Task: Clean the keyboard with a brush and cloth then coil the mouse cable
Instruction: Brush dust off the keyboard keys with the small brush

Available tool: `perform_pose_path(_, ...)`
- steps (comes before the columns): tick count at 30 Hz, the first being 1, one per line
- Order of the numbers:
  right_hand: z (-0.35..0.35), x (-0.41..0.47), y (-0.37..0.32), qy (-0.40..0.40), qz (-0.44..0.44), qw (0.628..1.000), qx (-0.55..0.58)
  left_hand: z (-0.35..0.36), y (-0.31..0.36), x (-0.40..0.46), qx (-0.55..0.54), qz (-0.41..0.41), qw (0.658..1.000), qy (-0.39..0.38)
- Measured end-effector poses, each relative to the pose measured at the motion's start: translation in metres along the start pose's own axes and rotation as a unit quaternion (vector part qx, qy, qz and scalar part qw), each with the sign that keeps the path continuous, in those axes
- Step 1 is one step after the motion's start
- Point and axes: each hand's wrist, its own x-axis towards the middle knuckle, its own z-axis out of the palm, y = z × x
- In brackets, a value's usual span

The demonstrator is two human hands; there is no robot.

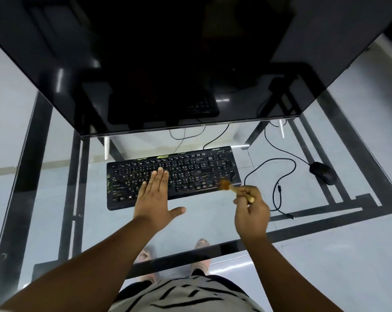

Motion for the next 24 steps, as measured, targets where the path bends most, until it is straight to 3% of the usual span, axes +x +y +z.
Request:
perform_pose_path(3,-0.012,0.012,0.003,-0.039,0.012,0.996,0.084,0.003,0.011,0.006,0.002,0.003,1.000,-0.007)
perform_pose_path(5,-0.015,0.016,0.003,-0.079,0.013,0.994,0.079,0.005,0.016,0.009,0.005,0.003,1.000,-0.008)
perform_pose_path(9,-0.021,0.028,0.008,0.047,0.036,0.998,0.037,0.007,0.026,0.013,0.004,0.012,1.000,-0.006)
perform_pose_path(11,-0.024,0.031,0.007,0.032,0.020,0.996,0.081,0.008,0.028,0.014,0.008,0.013,1.000,-0.006)
perform_pose_path(14,-0.023,0.032,0.009,-0.069,-0.007,0.996,0.055,0.009,0.029,0.016,0.015,0.007,1.000,-0.008)
perform_pose_path(16,-0.021,0.034,0.015,-0.033,-0.010,0.999,0.000,0.009,0.031,0.017,0.015,0.003,1.000,-0.009)
perform_pose_path(19,-0.021,0.037,0.013,0.010,-0.012,0.999,0.045,0.010,0.033,0.016,0.016,0.001,1.000,-0.007)
perform_pose_path(22,-0.012,0.037,0.003,-0.107,-0.051,0.987,0.113,0.010,0.031,0.016,0.027,-0.004,1.000,-0.007)
perform_pose_path(24,-0.004,0.039,0.004,-0.152,-0.052,0.983,0.083,0.009,0.030,0.016,0.032,-0.009,0.999,-0.009)
